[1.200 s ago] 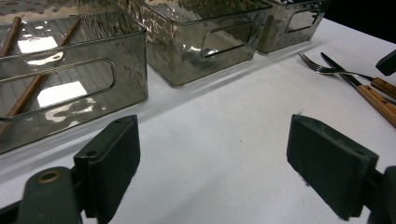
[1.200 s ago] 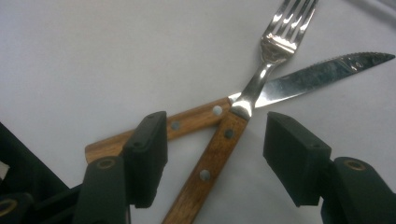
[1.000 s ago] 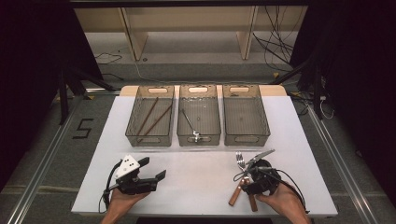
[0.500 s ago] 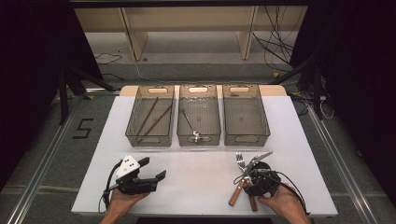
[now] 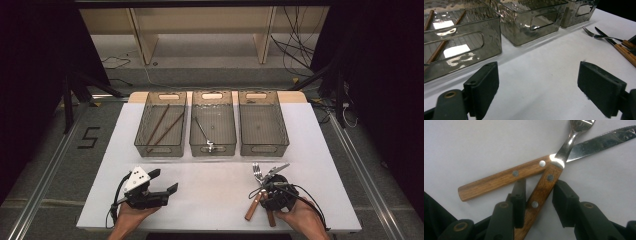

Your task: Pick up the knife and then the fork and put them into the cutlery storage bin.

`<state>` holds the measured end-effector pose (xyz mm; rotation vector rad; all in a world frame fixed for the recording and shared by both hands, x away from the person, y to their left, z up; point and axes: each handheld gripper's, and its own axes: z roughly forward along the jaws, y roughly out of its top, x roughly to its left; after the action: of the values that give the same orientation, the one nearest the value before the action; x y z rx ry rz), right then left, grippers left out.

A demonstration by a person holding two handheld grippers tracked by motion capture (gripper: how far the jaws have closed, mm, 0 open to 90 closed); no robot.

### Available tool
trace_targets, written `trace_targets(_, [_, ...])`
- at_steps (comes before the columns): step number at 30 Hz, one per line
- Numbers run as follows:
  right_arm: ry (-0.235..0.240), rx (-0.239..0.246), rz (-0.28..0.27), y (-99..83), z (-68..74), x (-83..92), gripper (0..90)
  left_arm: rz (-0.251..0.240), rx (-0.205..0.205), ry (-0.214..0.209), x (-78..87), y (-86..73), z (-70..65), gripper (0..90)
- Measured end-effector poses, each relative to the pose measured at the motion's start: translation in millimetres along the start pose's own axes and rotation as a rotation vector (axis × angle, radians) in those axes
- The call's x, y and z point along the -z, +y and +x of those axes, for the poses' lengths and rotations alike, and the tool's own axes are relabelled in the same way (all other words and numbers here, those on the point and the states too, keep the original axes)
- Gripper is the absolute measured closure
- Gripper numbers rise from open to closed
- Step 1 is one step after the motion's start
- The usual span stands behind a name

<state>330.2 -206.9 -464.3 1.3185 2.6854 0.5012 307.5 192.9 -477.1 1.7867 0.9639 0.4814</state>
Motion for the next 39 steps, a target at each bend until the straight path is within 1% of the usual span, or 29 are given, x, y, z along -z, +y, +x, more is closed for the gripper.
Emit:
trace_targets(6, [-0.009,-0.014,0.003,-0.6,-3.2,0.8,66.9,0.0,0.001,0.0,0.0,0.0,0.2,17.1])
trace_targets(10, [0.0,-0.033,0.001,-1.7,-7.5,1.6,68.7,0.001,0.002,-0.001,-0.1,-0.1,0.0,17.1])
trace_targets(13, [-0.013,-0.035,0.0,-2.2,-9.0,2.0,70.2,0.0,0.0,0.0,0.1,0.0,0.1,17.1])
trace_targets(17, [-0.026,-0.057,-0.01,-3.7,-12.4,3.5,74.5,0.001,0.0,0.0,0.0,0.0,0.1,17.1])
trace_targets(18, [-0.024,-0.06,-0.02,-4.3,-15.1,3.4,75.5,0.002,0.0,0.0,0.1,0.0,0.2,17.1])
trace_targets(20, [0.002,-0.077,-0.04,-5.9,-21.8,2.9,76.5,0.003,0.001,-0.001,-0.1,0.0,0.1,17.1])
trace_targets(22, [0.013,-0.08,-0.041,-7.1,-24.2,3.7,76.8,0.003,0.0,-0.001,-0.1,0.1,0.0,17.1])
trace_targets(24, [-0.004,-0.068,-0.044,-6.8,-23.1,4.1,77.0,0.005,-0.001,-0.002,-0.1,0.0,0.0,17.1])
trace_targets(27, [0.008,-0.062,-0.047,-6.4,-21.7,4.0,77.1,0.003,0.0,-0.001,0.0,0.1,0.1,17.1])
trace_targets(30, [-0.001,-0.056,-0.054,-6.3,-21.7,5.4,77.1,0.001,0.001,0.0,0.0,0.0,0.2,17.1])
trace_targets(37, [0.003,-0.05,-0.107,-6.2,-23.4,16.7,77.2,0.005,-0.001,-0.001,-0.3,0.0,0.0,17.1])
trace_targets(39, [0.011,-0.046,-0.118,-5.7,-23.8,19.6,77.2,0.003,0.001,0.001,-0.5,0.0,-0.2,17.1])
